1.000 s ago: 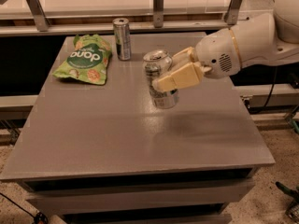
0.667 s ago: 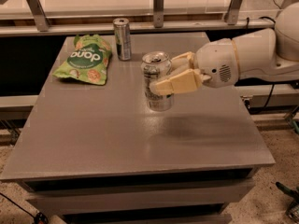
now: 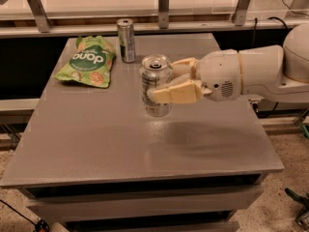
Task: Place 7up can upright
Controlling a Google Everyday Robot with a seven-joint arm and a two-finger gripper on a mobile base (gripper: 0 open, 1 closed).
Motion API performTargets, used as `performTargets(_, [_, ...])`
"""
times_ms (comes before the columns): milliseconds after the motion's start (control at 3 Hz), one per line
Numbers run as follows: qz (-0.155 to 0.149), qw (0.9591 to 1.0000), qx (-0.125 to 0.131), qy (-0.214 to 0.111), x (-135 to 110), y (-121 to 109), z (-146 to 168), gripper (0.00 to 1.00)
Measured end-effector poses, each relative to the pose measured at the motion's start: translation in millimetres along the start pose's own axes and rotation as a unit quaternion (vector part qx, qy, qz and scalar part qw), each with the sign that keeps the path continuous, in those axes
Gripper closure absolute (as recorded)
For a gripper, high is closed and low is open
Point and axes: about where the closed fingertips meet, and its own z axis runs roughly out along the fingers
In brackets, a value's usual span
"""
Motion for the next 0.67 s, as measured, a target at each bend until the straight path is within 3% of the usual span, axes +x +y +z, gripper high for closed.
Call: performTargets(667, [-0.013, 0.9997, 0.018, -0.007, 19.2, 0.7, 9.1, 1.00])
